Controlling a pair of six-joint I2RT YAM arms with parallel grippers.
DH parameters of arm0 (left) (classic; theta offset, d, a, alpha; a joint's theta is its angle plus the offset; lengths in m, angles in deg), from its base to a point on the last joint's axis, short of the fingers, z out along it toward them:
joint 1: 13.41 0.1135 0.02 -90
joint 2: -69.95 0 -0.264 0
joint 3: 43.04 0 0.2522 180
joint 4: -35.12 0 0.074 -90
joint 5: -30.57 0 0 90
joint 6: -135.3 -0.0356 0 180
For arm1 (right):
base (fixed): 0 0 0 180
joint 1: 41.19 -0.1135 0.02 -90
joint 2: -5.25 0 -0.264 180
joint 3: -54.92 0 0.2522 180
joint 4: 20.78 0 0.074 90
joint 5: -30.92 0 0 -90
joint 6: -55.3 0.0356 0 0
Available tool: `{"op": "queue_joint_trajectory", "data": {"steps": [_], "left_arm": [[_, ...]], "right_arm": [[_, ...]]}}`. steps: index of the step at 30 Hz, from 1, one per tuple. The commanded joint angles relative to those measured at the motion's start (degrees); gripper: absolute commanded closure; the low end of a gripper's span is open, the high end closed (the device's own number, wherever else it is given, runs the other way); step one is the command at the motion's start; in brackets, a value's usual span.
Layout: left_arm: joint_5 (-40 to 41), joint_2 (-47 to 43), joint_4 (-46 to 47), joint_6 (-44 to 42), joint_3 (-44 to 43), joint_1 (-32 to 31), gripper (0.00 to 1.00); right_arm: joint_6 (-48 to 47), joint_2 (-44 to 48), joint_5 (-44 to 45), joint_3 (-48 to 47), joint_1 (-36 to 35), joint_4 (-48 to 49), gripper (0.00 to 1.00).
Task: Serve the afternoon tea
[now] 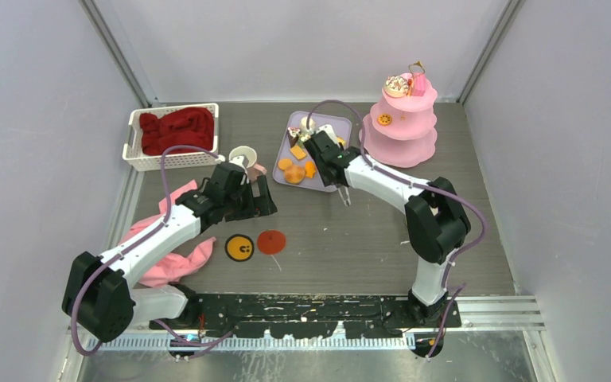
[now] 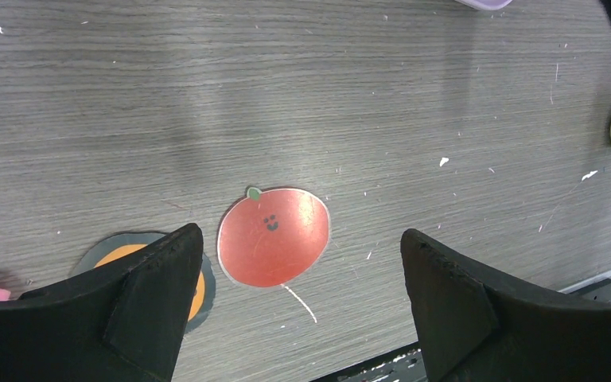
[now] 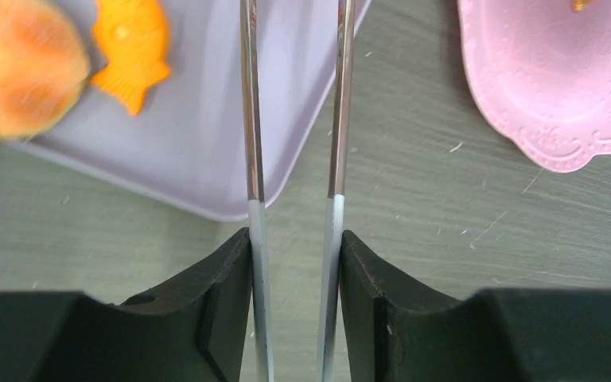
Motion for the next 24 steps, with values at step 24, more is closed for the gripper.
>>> {"op": "queue_joint_trajectory", "data": {"steps": [24], "left_arm": [[0.8,-2.3,3.0,1.1,1.0,3.9,0.06]], "right_arm": [[0.2,13.8,-23.6,-2.7,7.1,7.3,0.54]]}}
